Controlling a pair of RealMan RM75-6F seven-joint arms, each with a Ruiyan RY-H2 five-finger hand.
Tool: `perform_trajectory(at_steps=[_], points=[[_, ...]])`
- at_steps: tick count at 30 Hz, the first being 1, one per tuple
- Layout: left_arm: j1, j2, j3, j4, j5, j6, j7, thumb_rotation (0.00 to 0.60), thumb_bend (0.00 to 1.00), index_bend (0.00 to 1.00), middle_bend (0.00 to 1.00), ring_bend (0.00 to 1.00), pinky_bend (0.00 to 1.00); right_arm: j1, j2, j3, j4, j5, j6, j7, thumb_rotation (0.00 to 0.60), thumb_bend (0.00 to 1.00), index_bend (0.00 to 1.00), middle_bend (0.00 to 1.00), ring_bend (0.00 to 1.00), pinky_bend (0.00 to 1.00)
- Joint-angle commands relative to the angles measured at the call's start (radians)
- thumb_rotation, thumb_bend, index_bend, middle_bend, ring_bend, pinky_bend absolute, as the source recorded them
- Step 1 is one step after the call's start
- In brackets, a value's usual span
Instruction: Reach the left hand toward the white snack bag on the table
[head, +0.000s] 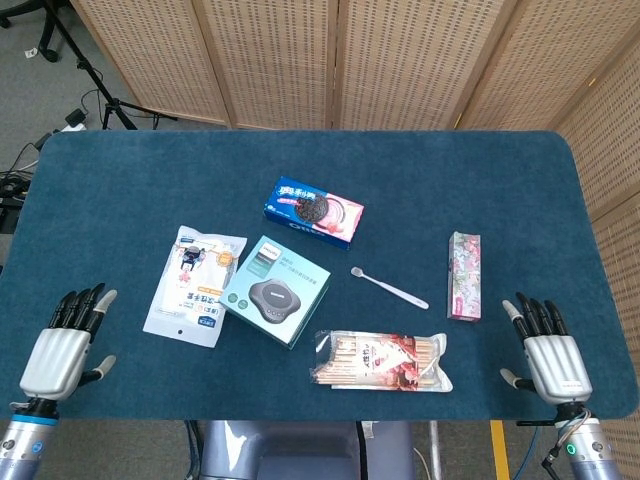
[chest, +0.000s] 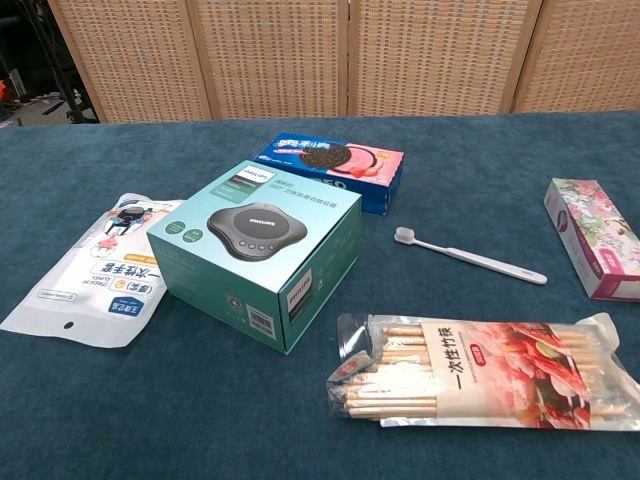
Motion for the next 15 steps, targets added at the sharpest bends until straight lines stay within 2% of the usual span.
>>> perform_trajectory(at_steps=[1,15], points=[[0.001,0.0,0.001,-0.004,0.003,0.002,0.005,0.6,0.22,0.0,0.0,0.0,0.0,0.0,0.0,0.0,0.001,0.002,0.0,0.001,0.6,0.0,0.0,0.0,0.0,0.0],[0.002,-0.005,0.006,-0.012,0.006,0.001,0.022,0.6,0.24,0.0,0.0,0.0,0.01,0.0,0.0,0.001,0.0,0.005,-0.001,0.004,0.6,0.0,0.0,0.0,0.0,0.0]])
